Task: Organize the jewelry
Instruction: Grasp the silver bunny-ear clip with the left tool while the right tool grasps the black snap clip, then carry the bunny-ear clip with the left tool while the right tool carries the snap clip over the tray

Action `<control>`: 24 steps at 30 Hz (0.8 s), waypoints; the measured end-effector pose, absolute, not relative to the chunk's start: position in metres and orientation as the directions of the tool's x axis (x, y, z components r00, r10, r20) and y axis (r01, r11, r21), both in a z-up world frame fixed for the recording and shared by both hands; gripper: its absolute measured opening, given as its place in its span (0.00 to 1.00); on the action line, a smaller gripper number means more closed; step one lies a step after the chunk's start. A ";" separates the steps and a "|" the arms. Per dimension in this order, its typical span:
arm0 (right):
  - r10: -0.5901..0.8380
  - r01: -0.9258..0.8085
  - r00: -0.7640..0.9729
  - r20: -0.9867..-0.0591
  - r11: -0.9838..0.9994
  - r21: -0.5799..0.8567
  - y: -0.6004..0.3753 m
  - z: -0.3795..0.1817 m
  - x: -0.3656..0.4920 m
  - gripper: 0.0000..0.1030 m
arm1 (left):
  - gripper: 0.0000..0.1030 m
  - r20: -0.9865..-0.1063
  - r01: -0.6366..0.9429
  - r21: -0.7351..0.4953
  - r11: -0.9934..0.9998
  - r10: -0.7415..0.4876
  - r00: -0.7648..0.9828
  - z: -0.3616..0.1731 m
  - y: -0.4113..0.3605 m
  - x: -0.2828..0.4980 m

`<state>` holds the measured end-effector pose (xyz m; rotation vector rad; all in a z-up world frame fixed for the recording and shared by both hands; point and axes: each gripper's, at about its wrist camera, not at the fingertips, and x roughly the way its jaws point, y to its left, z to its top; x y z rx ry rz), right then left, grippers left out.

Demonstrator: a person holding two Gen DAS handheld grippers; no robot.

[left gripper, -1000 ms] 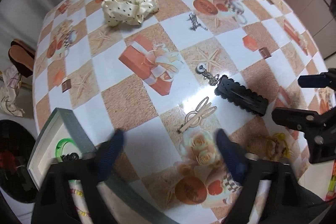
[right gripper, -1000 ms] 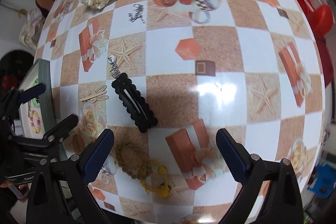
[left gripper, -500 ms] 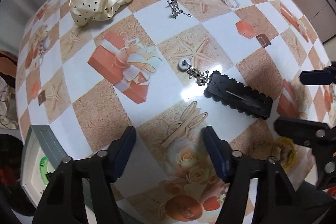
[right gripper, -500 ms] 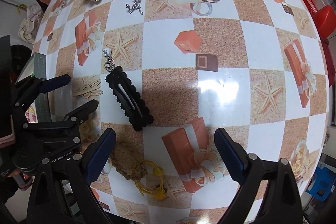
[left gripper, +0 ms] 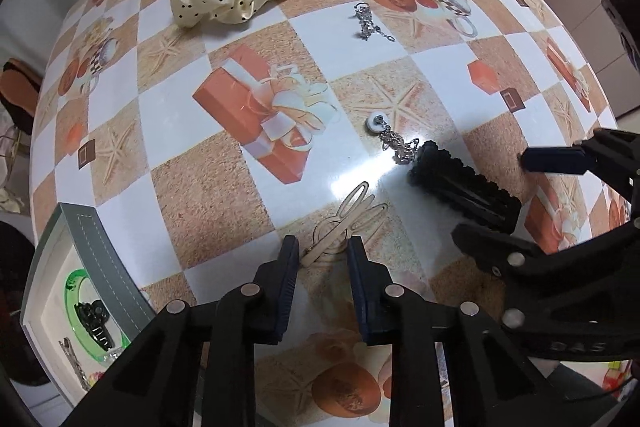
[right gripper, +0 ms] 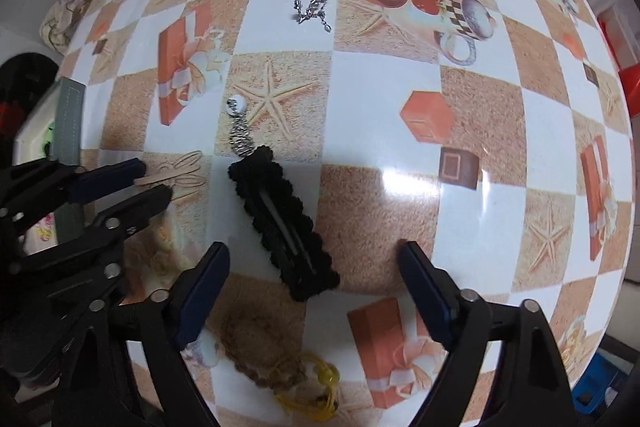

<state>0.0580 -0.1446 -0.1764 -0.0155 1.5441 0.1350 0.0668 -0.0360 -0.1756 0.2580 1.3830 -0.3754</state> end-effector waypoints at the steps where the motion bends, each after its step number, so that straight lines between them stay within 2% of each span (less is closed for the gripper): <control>1: 0.058 -0.109 0.031 -0.998 0.993 0.054 -0.143 -0.177 0.059 0.82 | 0.30 -0.984 0.403 -0.040 0.914 -0.107 0.143 -0.176 -0.037 0.067; 3: 0.029 -0.141 0.045 -0.999 0.990 0.023 -0.138 -0.177 0.060 0.79 | 0.30 -0.984 0.401 -0.041 0.915 -0.107 0.145 -0.176 -0.038 0.067; 6: -0.013 -0.188 0.075 -0.997 0.982 -0.027 -0.122 -0.177 0.058 0.64 | 0.30 -0.983 0.400 -0.041 0.915 -0.107 0.146 -0.176 -0.039 0.064; 8: -0.009 -0.197 0.095 -0.995 0.980 -0.028 -0.117 -0.174 0.057 0.37 | 0.30 -0.983 0.397 -0.042 0.917 -0.108 0.145 -0.176 -0.040 0.064; 9: -0.014 -0.193 0.097 -0.995 0.981 -0.033 -0.115 -0.172 0.058 0.32 | 0.25 -0.983 0.393 -0.045 0.918 -0.110 0.145 -0.177 -0.034 0.061; 11: -0.013 -0.167 0.084 -0.996 0.986 -0.027 -0.118 -0.172 0.061 0.32 | 0.13 -0.984 0.372 -0.063 0.926 -0.121 0.133 -0.177 -0.031 0.064; 24: 0.138 0.037 0.077 -0.988 0.989 0.141 -0.168 -0.150 0.058 0.32 | 0.13 -0.972 0.269 -0.157 0.950 -0.197 0.131 -0.156 -0.009 0.063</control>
